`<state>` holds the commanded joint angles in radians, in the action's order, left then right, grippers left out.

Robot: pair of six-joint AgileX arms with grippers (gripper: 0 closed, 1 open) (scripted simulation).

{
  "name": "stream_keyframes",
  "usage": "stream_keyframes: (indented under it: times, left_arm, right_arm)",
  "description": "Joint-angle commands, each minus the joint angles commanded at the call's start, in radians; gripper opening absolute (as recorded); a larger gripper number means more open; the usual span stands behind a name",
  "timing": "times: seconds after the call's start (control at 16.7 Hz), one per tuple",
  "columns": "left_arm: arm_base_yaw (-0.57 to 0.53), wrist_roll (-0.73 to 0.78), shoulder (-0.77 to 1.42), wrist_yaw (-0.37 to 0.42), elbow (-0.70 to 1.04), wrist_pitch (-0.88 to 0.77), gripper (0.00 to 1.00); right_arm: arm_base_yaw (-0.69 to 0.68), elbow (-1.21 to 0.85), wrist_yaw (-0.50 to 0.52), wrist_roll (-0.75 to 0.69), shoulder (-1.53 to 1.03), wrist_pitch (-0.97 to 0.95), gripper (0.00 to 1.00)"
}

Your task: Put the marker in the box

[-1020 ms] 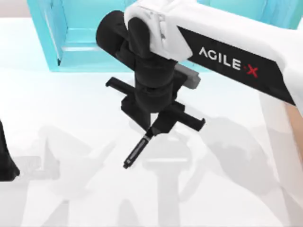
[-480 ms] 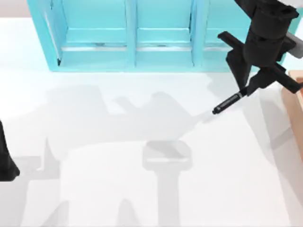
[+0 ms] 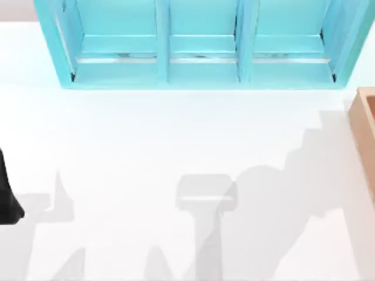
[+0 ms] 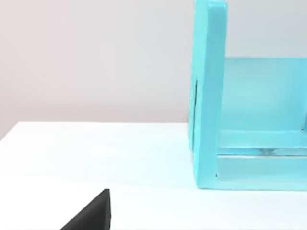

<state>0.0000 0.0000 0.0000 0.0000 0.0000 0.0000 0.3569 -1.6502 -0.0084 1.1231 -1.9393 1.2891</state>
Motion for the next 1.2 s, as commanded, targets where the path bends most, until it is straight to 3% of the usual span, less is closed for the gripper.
stream_keyframes:
  times: [0.3,0.66,1.2]
  left_arm:
    - [0.000,0.000,0.000,0.000,0.000,0.000,1.00]
    - [0.000,0.000,0.000,0.000,0.000,0.000,1.00]
    - [0.000,0.000,0.000,0.000,0.000,0.000,1.00]
  right_arm:
    - [0.157,0.078,-0.014,-0.052,0.074,-0.024,0.00]
    - [0.144,0.089,-0.009,-0.042,0.069,-0.031,0.00]
    - [0.054,0.308,0.008,0.038,0.082,-0.228,0.00]
